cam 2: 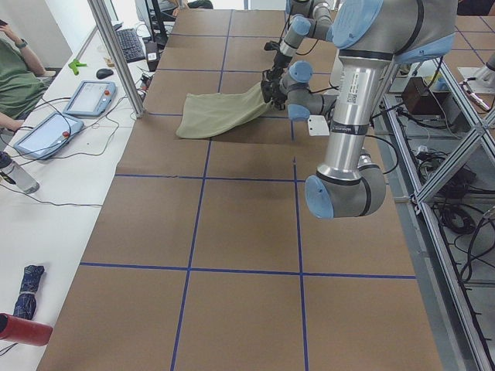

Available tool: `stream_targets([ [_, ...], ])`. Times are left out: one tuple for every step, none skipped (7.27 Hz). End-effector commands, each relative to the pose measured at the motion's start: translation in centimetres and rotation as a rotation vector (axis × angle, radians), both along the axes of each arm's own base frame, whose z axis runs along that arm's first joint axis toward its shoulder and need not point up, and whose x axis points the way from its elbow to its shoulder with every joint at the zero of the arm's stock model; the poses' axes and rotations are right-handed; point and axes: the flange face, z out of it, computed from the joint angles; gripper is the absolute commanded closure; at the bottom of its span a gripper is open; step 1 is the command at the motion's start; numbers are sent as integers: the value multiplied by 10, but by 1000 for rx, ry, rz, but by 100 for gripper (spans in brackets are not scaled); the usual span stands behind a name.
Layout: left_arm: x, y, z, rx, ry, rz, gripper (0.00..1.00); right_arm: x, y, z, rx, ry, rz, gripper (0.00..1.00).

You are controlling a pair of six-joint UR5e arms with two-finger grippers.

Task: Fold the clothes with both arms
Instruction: 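Fold the near half with both grippers away from the robot over the far half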

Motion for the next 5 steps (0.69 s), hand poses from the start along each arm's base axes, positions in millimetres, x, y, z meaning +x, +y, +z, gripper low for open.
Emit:
stream_targets([
  [-50, 20, -34, -18, -28, 38, 100, 46, 26, -30, -3, -2, -45, 100],
  [-29, 15, -21, -26, -70, 37, 100, 22, 23, -21, -4, 42, -52, 100],
  [-3, 4, -12, 9, -119, 38, 100, -1, 5, -29, 41, 77, -53, 100],
  [14, -21, 3, 36, -178, 19, 100, -15, -19, -22, 55, 85, -27, 100],
  [30, -48, 15, 54, -232, -4, 100, -28, -52, -8, 71, 92, 7, 100],
])
